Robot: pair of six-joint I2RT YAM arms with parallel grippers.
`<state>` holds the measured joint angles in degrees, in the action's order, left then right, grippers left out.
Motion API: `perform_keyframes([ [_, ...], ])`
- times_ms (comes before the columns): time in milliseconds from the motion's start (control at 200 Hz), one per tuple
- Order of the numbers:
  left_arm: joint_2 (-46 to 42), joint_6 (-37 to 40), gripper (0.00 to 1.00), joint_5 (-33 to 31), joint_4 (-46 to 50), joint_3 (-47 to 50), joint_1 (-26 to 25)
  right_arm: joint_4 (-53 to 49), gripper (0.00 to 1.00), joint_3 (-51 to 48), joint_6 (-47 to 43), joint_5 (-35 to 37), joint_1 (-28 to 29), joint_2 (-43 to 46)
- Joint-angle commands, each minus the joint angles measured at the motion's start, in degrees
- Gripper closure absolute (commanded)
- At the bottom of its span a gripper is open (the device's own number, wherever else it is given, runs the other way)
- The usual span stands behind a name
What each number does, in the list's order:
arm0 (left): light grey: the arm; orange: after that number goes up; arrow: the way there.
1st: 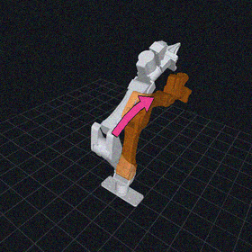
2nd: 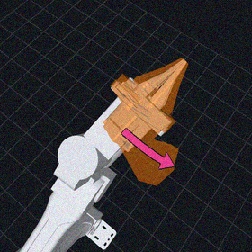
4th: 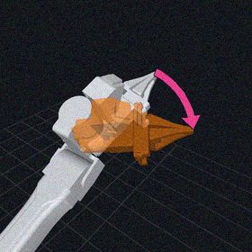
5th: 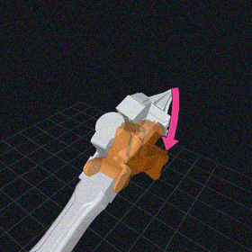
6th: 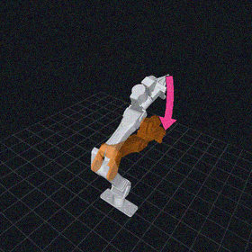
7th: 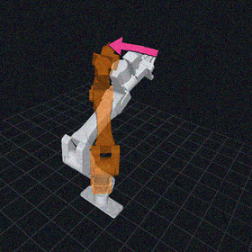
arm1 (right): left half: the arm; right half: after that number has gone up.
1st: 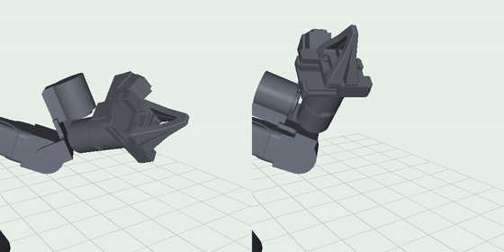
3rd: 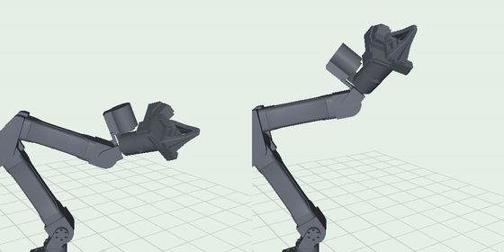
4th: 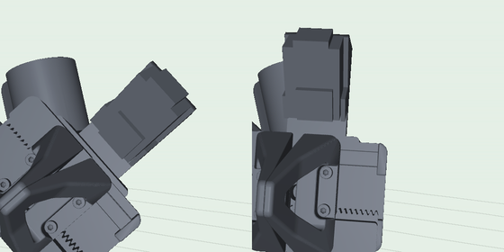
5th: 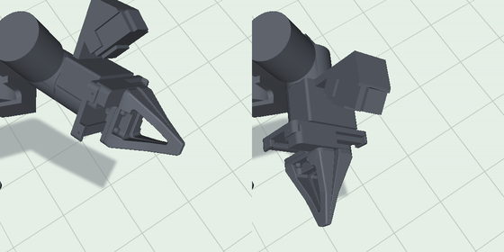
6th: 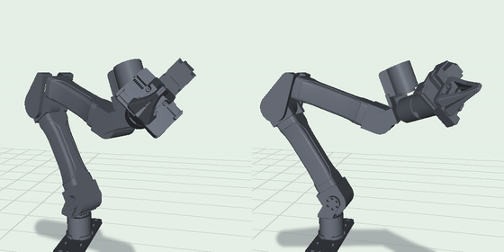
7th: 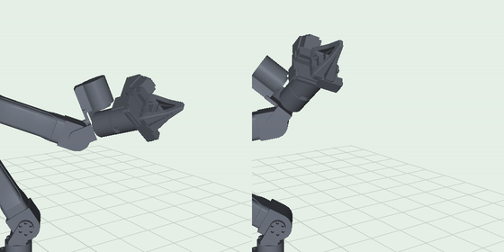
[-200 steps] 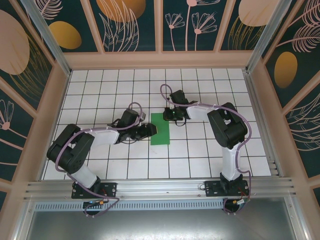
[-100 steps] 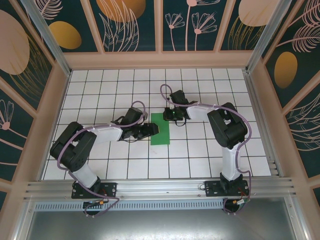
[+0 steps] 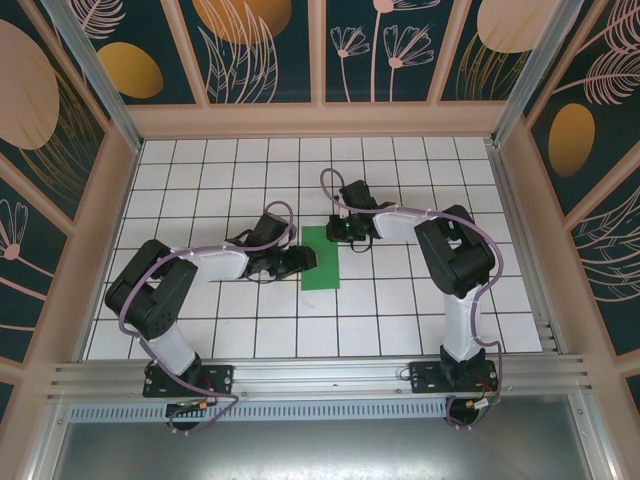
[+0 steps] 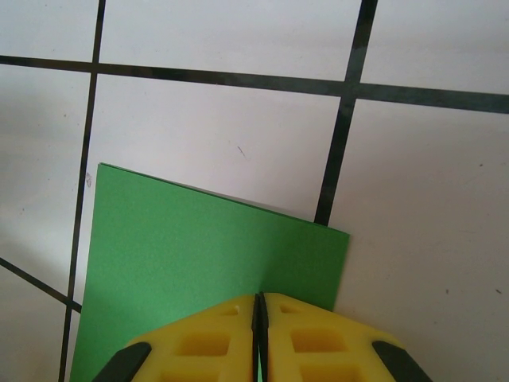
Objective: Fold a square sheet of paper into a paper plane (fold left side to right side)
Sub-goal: Third fold the triangle at the center of the table.
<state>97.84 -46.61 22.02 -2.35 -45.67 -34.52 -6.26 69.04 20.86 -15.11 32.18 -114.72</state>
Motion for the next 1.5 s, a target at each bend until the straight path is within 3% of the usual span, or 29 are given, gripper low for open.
perform_keyframes([
  [0,2.09,-0.47,0.42,3.68,-2.59,-0.42,-1.12,-1.56,0.87,-1.36,-1.0,0.5,-0.37,-1.62],
  [375,-0.5,-1.21,0.44,2.44,-2.33,-0.31,-1.17,-1.77,0.87,-1.1,-1.0,0.52,-0.37,-1.59],
  [741,-2.06,-2.48,0.64,1.99,-3.51,0.79,-1.18,1.17,0.8,-2.27,-0.96,-1.07,-0.48,0.48],
  [921,-1.95,-3.89,0.64,2.57,-5.91,1.59,-1.2,5.56,0.56,-5.31,-2.11,-0.42,-0.54,6.77],
  [1096,-1.98,-5.24,0.65,3.32,-7.99,1.63,-1.18,7.53,0.39,-11.4,-5.24,3.64,-0.49,15.97],
  [1251,-1.78,-7.49,0.68,4.75,-10.87,1.81,-1.17,10.3,0.35,-20.38,-9.31,5.51,-0.19,26.73],
  [1496,-1.6,-8.2,0.7,5.04,-10.72,1.17,-1.18,22.3,0.23,-40.72,-13.85,15.22,13.47,44.64],
])
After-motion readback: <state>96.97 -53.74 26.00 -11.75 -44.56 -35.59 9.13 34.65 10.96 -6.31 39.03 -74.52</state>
